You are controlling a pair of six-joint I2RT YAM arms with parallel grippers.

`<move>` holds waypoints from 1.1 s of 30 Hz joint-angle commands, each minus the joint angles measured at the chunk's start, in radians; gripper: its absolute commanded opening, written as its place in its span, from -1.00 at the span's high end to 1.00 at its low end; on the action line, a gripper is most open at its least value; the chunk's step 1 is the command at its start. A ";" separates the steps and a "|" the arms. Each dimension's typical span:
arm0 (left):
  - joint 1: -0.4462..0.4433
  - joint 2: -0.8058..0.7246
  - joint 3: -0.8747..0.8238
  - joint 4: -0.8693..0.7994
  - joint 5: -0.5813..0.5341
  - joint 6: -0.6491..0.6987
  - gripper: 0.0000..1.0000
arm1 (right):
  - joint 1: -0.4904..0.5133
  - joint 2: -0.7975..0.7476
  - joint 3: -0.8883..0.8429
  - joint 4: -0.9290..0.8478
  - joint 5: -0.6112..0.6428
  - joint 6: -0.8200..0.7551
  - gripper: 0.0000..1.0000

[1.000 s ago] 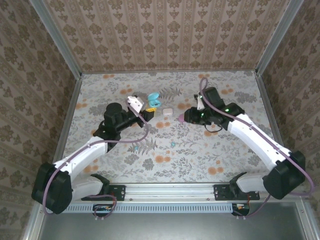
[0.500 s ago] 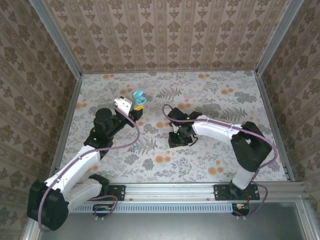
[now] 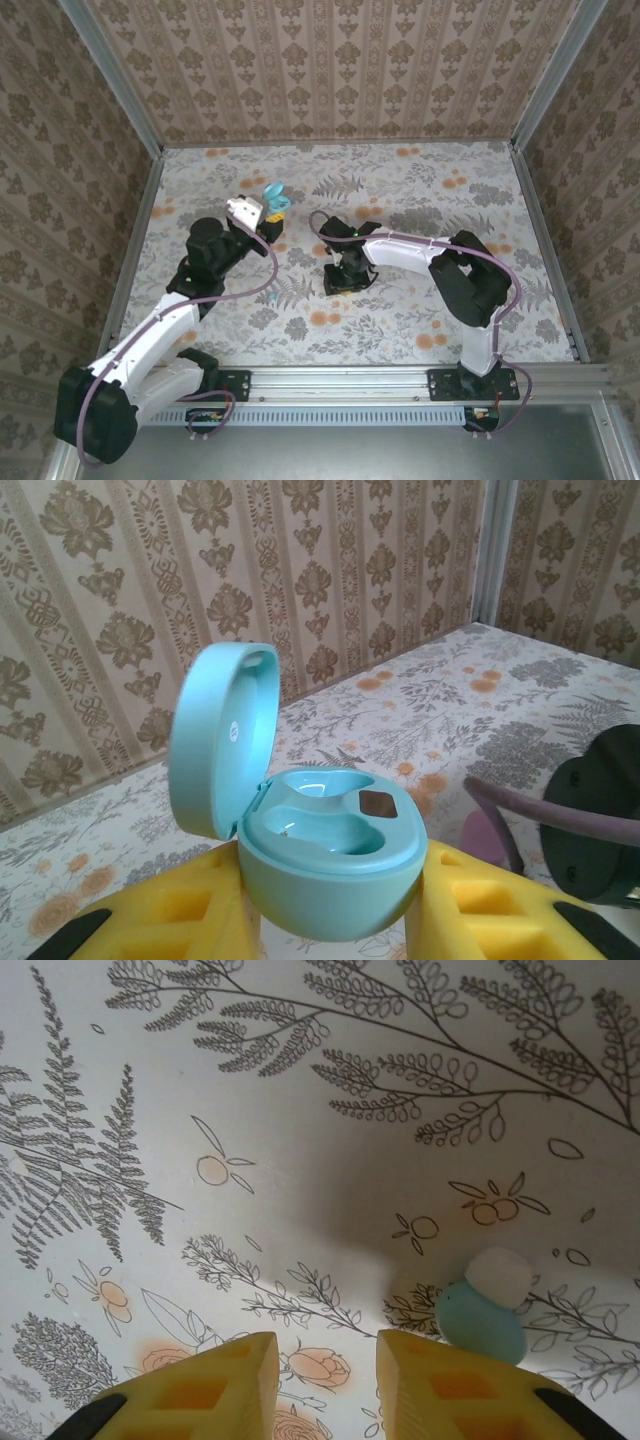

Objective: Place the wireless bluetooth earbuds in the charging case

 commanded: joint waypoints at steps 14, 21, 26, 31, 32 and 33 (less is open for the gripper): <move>0.026 0.004 0.000 0.008 0.016 0.007 0.27 | -0.070 -0.066 -0.040 -0.073 0.120 0.041 0.25; 0.030 0.022 0.005 0.018 0.033 0.006 0.27 | -0.100 -0.106 -0.081 -0.010 0.078 0.046 0.23; 0.030 0.021 0.006 0.020 0.041 -0.003 0.28 | -0.115 -0.079 -0.079 0.041 0.064 0.083 0.36; 0.029 0.015 0.004 0.017 0.037 -0.003 0.28 | -0.115 -0.042 -0.036 0.010 0.070 0.055 0.37; 0.030 0.017 0.005 0.018 0.038 -0.003 0.27 | -0.115 -0.035 -0.033 0.013 0.060 0.055 0.37; 0.030 0.019 0.006 0.018 0.040 -0.002 0.28 | -0.114 -0.031 -0.033 0.019 0.051 0.055 0.37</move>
